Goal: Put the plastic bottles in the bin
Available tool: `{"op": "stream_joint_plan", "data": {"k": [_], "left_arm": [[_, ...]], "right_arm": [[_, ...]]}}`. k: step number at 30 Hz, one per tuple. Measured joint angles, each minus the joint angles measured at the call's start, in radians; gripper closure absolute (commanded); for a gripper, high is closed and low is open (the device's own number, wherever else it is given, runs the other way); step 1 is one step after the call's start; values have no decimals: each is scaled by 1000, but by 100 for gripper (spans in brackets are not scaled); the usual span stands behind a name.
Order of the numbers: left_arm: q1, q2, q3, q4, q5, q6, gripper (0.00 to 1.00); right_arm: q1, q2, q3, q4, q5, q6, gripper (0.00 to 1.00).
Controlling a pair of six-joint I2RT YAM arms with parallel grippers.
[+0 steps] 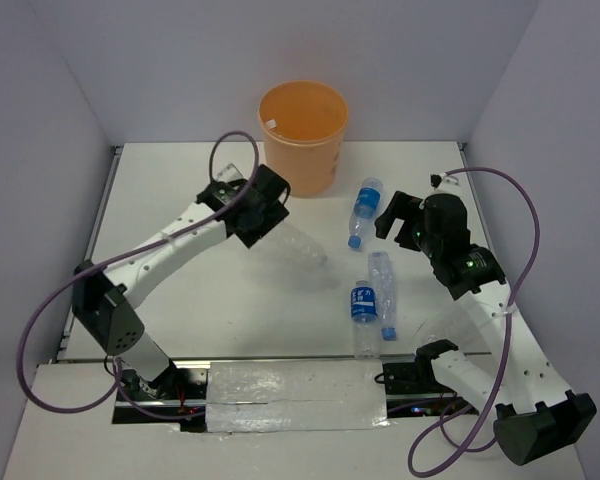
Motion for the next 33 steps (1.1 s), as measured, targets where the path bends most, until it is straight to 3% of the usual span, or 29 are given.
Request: {"op": "stream_joint_plan", "data": {"k": [10,19,28,31,32,33], "left_arm": [[155,-161,226,133,-146,405,68],[188,-154,379,369,-257,712,67],[190,165,767,629,-316,853,67],[191,287,833,671,-306,862,65],[193,322,839,679,-303,863,64],[195,355,839,682,-297,861,56]], "right_arm": [[0,10,0,1,14,1,0],[0,28,2,4,19,3,0],[0,35,29,2,24,4,0],[0,29,38,-6,32,4,0],[0,25,40,-10,38,3,0],[0,20,40,-13,42,3,0]]}}
